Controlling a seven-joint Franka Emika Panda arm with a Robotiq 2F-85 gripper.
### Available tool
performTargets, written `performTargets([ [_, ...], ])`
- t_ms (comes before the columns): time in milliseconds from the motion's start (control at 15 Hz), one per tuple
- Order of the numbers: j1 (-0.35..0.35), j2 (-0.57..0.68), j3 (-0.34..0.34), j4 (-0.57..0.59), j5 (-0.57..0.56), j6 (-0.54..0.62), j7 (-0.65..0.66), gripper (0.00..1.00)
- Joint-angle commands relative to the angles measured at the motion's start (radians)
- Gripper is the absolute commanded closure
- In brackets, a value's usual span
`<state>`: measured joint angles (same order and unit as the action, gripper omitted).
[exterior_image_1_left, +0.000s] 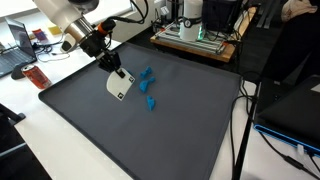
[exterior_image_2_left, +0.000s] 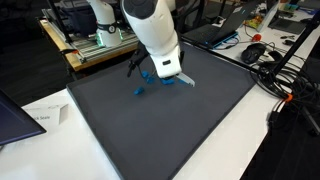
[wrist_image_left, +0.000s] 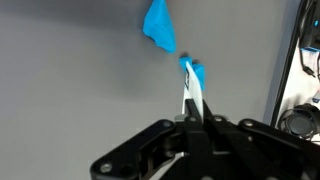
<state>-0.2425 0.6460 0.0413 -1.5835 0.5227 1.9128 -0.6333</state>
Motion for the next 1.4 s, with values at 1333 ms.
performTargets([
  [1333, -0.043, -0.485, -0.102, -0.601, 0.048, 0.158, -0.117, 0.99],
])
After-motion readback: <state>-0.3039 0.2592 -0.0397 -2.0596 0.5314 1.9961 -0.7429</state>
